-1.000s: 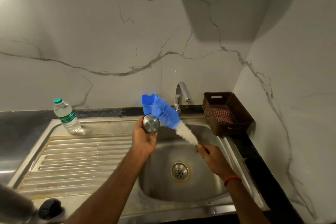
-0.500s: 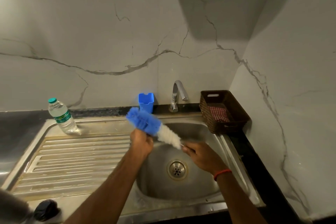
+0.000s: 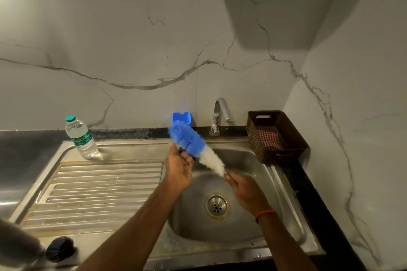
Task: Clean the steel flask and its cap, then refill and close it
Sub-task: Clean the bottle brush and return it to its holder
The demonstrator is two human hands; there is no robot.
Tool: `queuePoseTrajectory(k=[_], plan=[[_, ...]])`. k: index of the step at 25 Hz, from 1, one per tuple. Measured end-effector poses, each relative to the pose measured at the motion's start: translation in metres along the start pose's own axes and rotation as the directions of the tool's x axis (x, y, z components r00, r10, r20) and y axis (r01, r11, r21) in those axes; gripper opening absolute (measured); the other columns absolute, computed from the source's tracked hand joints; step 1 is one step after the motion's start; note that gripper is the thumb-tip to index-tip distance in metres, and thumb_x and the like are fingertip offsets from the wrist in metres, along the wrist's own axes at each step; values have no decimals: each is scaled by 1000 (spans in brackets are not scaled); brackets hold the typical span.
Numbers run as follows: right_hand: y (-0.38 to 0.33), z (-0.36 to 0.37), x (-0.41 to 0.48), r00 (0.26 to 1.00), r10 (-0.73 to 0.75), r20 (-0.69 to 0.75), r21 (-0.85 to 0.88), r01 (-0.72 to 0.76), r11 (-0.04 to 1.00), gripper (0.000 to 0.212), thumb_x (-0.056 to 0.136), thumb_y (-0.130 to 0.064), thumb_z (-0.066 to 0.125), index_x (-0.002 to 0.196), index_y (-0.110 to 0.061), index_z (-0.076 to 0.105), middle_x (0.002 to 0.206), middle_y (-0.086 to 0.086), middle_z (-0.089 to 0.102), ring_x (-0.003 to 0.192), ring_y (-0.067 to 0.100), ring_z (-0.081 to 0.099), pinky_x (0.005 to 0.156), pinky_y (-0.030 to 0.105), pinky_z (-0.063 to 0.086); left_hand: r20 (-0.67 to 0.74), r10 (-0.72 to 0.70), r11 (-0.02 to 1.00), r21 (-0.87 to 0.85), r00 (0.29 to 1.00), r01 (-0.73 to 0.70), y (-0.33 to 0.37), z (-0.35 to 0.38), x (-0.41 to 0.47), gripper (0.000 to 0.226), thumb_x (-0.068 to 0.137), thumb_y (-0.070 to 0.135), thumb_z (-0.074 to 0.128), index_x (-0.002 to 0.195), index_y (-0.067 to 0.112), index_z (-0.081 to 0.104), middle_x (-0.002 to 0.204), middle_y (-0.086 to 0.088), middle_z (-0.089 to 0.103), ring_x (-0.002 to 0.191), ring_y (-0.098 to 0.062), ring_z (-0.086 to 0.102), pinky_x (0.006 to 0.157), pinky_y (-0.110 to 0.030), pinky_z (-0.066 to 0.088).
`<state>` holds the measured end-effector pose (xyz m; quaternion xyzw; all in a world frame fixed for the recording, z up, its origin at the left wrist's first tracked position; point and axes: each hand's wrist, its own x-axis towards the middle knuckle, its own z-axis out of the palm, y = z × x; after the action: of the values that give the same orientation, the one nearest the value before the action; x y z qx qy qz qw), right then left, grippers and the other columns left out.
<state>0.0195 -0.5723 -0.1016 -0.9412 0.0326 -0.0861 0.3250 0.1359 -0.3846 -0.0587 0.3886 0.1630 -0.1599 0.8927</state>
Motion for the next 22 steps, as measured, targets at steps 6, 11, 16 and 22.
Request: queuePoseTrajectory(k=[6,11,16,22], plan=[[4,-4,6,1000,24,15,-37,-23,999,19,104,-33,47,101,-26,65,69,-13,58,60,5,54,54,25,36,70,19,990,136,997,-29,4,-1,3,111,60,96,32,115,5,64,103,-11,66,95,-22,61,94,-33,44],[-16,-7,22,999,22,24,-19,-22,1000,22,103,-35,48,90,-22,58,68,-7,57,62,12,56,58,36,41,139,-15,975,222,990,-17,-6,3,-8,104,60,102,26,96,10,58,64,2,35,57,-10,32,61,-23,35],[-4,-1,15,1000,0,8,-22,0,1000,21,104,-35,48,91,-25,61,69,-8,60,62,6,56,56,26,40,90,11,979,203,996,-29,7,5,-12,96,64,99,24,89,13,58,64,0,41,56,-10,37,62,-24,35],[-12,17,14,996,82,-44,96,-77,992,21,103,-33,51,84,-24,58,71,-5,63,66,17,60,61,39,45,122,-87,992,104,989,74,-3,10,-25,98,59,99,34,96,12,57,62,3,34,56,-9,29,57,-23,29]])
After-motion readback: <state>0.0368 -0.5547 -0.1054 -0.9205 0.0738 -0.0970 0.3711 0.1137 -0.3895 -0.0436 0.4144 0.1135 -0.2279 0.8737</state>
